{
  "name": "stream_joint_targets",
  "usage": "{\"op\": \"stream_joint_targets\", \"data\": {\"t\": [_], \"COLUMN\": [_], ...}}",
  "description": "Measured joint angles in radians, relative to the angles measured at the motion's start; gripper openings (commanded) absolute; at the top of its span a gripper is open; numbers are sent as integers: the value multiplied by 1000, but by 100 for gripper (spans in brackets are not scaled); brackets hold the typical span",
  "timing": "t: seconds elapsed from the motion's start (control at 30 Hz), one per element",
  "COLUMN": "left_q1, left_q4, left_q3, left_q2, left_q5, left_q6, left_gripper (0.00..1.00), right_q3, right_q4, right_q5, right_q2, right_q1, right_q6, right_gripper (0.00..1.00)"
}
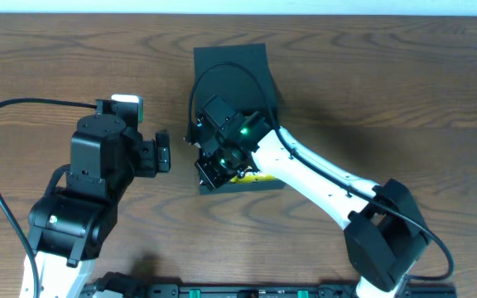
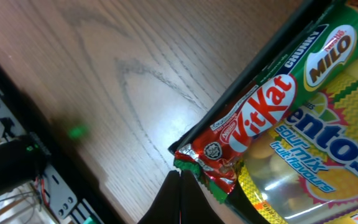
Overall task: Pack container
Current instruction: 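Open the right gripper, release the KitKat, and lift out of box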
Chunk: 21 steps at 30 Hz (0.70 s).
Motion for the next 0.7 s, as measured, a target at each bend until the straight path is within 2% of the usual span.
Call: {"op": "stream_joint_targets", "data": {"t": [0.3, 0.57, 0.7], "left_q1": [0, 0, 0], "left_q4": [-6, -75, -105], "left_q3": [0, 2, 5], "left_q2": [-24, -230, -259], "left_q5": [11, 106, 117], "left_q6": [25, 79, 95], "left_gripper": [95, 95, 95], "right_q3": [-2, -2, -2], "right_q4": [8, 16, 18], "right_q5": [49, 71, 73], "right_q2": [35, 84, 88], "right_q1": [0, 0, 0], "right_q6": [7, 15, 16], "right_gripper": [1, 1, 1]}}
